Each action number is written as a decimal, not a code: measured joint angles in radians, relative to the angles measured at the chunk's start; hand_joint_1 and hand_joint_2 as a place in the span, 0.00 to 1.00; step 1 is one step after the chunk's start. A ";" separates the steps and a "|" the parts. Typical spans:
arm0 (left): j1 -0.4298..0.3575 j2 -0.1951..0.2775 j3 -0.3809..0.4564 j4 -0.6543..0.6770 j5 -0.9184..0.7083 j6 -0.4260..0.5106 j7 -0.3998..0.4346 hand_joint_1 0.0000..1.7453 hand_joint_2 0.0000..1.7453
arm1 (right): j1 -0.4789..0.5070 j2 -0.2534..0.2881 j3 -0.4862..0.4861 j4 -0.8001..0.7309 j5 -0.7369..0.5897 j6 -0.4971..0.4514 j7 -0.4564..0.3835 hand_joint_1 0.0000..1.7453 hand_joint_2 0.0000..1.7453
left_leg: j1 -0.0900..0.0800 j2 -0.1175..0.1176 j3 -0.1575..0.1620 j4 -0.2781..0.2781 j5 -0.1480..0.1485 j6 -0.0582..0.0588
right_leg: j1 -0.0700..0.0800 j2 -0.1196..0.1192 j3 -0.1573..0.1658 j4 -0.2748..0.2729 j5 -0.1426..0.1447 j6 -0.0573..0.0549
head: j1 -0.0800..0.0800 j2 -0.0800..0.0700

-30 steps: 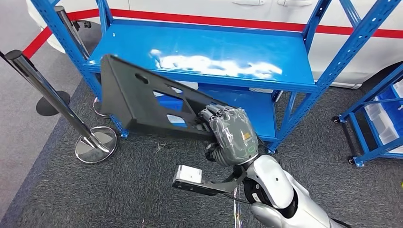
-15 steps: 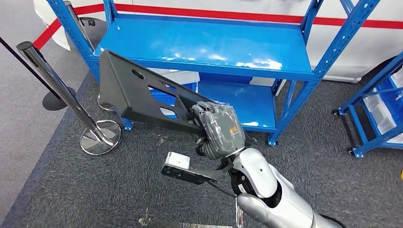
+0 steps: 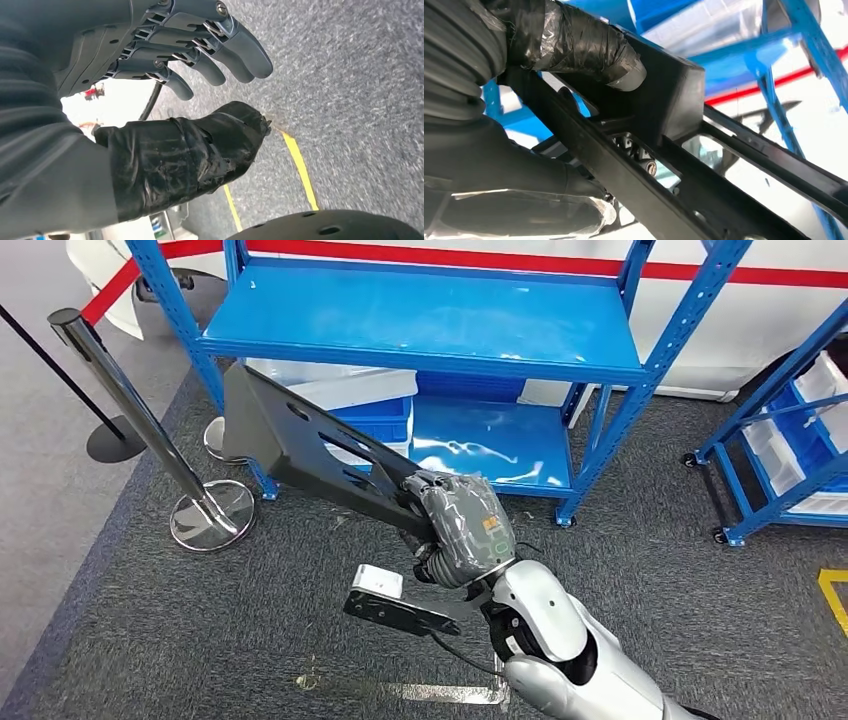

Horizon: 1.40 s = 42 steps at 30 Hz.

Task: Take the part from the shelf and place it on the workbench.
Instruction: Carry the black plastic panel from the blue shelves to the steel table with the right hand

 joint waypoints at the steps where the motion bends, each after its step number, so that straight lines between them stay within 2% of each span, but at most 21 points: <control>1: 0.000 0.000 0.000 0.000 0.001 0.002 0.000 0.00 1.00 | 0.000 -0.003 0.000 -0.008 -0.003 0.005 0.000 1.00 1.00 | 0.000 0.008 -0.001 -0.004 0.010 -0.005 | 0.004 0.001 0.010 -0.028 -0.005 -0.002 | 0.001 0.000; 4: 0.001 0.000 0.002 0.001 0.007 0.005 0.002 0.00 1.00 | 0.007 -0.018 0.000 -0.028 -0.020 0.022 -0.004 1.00 1.00 | 0.001 0.009 -0.012 -0.003 0.000 -0.022 | -0.002 0.023 -0.018 -0.044 0.030 -0.017 | 0.001 0.000; 7: 0.002 0.001 0.005 0.001 0.014 0.005 0.004 0.00 1.00 | 0.012 -0.029 -0.001 -0.046 -0.038 0.032 -0.007 1.00 1.00 | 0.003 -0.022 -0.044 0.131 -0.145 -0.033 | -0.007 0.044 -0.062 -0.042 0.069 -0.034 | -0.006 0.000; 9: 0.002 0.002 0.008 0.001 0.019 0.003 0.005 0.00 1.00 | 0.014 -0.034 -0.001 -0.053 -0.048 0.033 -0.008 1.00 1.00 | 0.004 -0.028 -0.051 0.244 -0.190 -0.036 | -0.005 0.061 -0.100 -0.032 0.092 -0.037 | -0.007 0.000; 10: 0.001 0.002 0.008 0.001 0.021 0.003 0.006 0.00 1.00 | 0.015 -0.036 -0.001 -0.054 -0.052 0.033 -0.008 1.00 1.00 | 0.004 -0.029 -0.040 0.268 -0.176 -0.036 | -0.005 0.068 -0.120 -0.026 0.103 -0.036 | -0.008 0.000; 12: -0.002 0.005 0.009 0.001 0.020 0.002 0.010 0.00 1.00 | 0.017 -0.039 -0.001 -0.055 -0.059 0.031 -0.007 1.00 1.00 | 0.004 -0.040 0.028 0.218 -0.119 -0.030 | -0.005 0.086 -0.159 -0.013 0.125 -0.032 | -0.008 0.000; 14: -0.004 0.011 0.009 0.001 0.018 0.002 0.014 0.00 1.00 | 0.017 -0.040 -0.001 -0.060 -0.062 0.029 -0.006 1.00 1.00 | 0.004 -0.082 0.137 0.072 -0.125 -0.018 | -0.004 0.103 -0.188 -0.003 0.146 -0.025 | -0.007 0.000; 16: -0.005 0.016 0.009 0.001 0.016 0.000 0.016 0.00 1.00 | 0.019 -0.041 -0.001 -0.064 -0.063 0.026 -0.004 1.00 1.00 | 0.001 -0.108 0.196 -0.025 -0.153 -0.011 | -0.005 0.118 -0.198 -0.007 0.170 -0.015 | -0.005 0.000; 18: -0.006 0.017 0.010 0.002 0.016 -0.002 0.017 0.00 1.00 | 0.020 -0.042 -0.001 -0.064 -0.065 0.019 -0.004 1.00 1.00 | 0.003 -0.090 0.187 -0.042 -0.137 -0.006 | -0.005 0.132 -0.205 -0.019 0.192 -0.003 | -0.005 0.000; 19: -0.007 0.019 0.010 0.002 0.017 -0.004 0.017 0.00 1.00 | 0.019 -0.042 -0.001 -0.062 -0.065 0.015 -0.005 1.00 1.00 | 0.006 -0.078 0.179 -0.048 -0.124 0.000 | -0.004 0.124 -0.214 -0.013 0.179 0.002 | -0.003 0.000; 21: -0.007 0.022 0.011 0.003 0.020 -0.006 0.017 0.00 1.00 | 0.014 -0.040 -0.001 -0.056 -0.066 0.008 -0.006 1.00 1.00 | 0.012 -0.050 0.153 -0.054 -0.096 0.013 | -0.006 0.086 -0.240 0.056 0.090 0.011 | 0.004 0.000; 23: -0.006 0.025 0.011 0.003 0.021 -0.006 0.016 0.00 1.00 | 0.010 -0.037 -0.001 -0.050 -0.066 0.004 -0.006 1.00 1.00 | 0.012 -0.025 0.122 -0.052 -0.072 0.017 | -0.014 0.056 -0.261 0.184 -0.008 0.024 | 0.009 0.000; 25: -0.006 0.026 0.012 0.003 0.022 -0.007 0.014 0.00 1.00 | 0.009 -0.033 -0.001 -0.044 -0.066 0.002 -0.007 1.00 1.00 | 0.014 0.001 0.088 -0.043 -0.051 0.012 | -0.025 0.049 -0.258 0.280 -0.005 0.037 | 0.010 0.000; 27: -0.007 0.027 0.015 0.003 0.024 -0.007 0.011 0.00 1.00 | 0.005 -0.030 -0.001 -0.037 -0.066 0.002 -0.008 1.00 1.00 | 0.019 0.025 0.052 -0.029 -0.034 0.001 | -0.036 0.038 -0.200 0.259 0.056 0.050 | 0.010 0.000; 29: -0.008 0.026 0.016 0.003 0.026 -0.006 0.008 0.00 1.00 | -0.008 -0.021 -0.001 -0.030 -0.066 0.002 -0.008 1.00 1.00 | 0.021 0.043 0.027 -0.015 -0.022 -0.013 | -0.038 0.004 -0.086 0.125 0.052 0.057 | 0.012 0.000; 31: -0.009 0.025 0.017 0.003 0.025 -0.004 0.003 0.00 1.00 | -0.023 -0.011 0.000 -0.026 -0.066 0.002 -0.008 1.00 1.00 | 0.020 0.060 0.015 -0.011 -0.005 -0.029 | -0.029 -0.020 -0.011 0.005 0.008 0.047 | 0.011 0.000; 34: -0.007 0.022 0.018 0.003 0.024 0.000 -0.004 0.00 1.00 | -0.031 -0.007 0.000 -0.021 -0.066 0.005 -0.007 1.00 1.00 | 0.028 0.062 0.005 -0.014 0.003 -0.051 | -0.022 -0.002 -0.024 -0.029 0.017 0.013 | 0.010 0.000; 37: -0.001 0.021 0.018 0.003 0.023 0.000 -0.009 0.00 1.00 | -0.034 -0.006 0.000 -0.017 -0.064 0.012 -0.003 1.00 1.00 | 0.028 -0.009 -0.035 0.104 -0.124 -0.055 | -0.020 0.025 -0.060 -0.030 0.048 -0.018 | 0.001 0.000; 39: 0.003 0.020 0.018 0.003 0.022 0.000 -0.013 0.00 1.00 | -0.034 -0.005 0.000 -0.017 -0.063 0.021 0.002 1.00 1.00 | 0.022 -0.027 -0.062 0.229 -0.182 -0.049 | -0.010 0.048 -0.087 -0.029 0.067 -0.028 | -0.002 0.000; 41: 0.002 0.018 0.018 0.003 0.017 0.001 -0.016 0.00 1.00 | -0.034 -0.005 0.000 -0.017 -0.063 0.030 0.006 1.00 1.00 | 0.015 -0.031 -0.050 0.269 -0.144 -0.037 | -0.001 0.073 -0.116 -0.024 0.087 -0.031 | -0.002 0.000; 42: 0.001 0.018 0.018 0.003 0.016 0.001 -0.018 0.00 1.00 | -0.034 -0.005 0.000 -0.017 -0.064 0.034 0.006 1.00 1.00 | 0.010 -0.037 -0.020 0.239 -0.109 -0.028 | 0.003 0.086 -0.130 -0.021 0.097 -0.032 | -0.002 0.000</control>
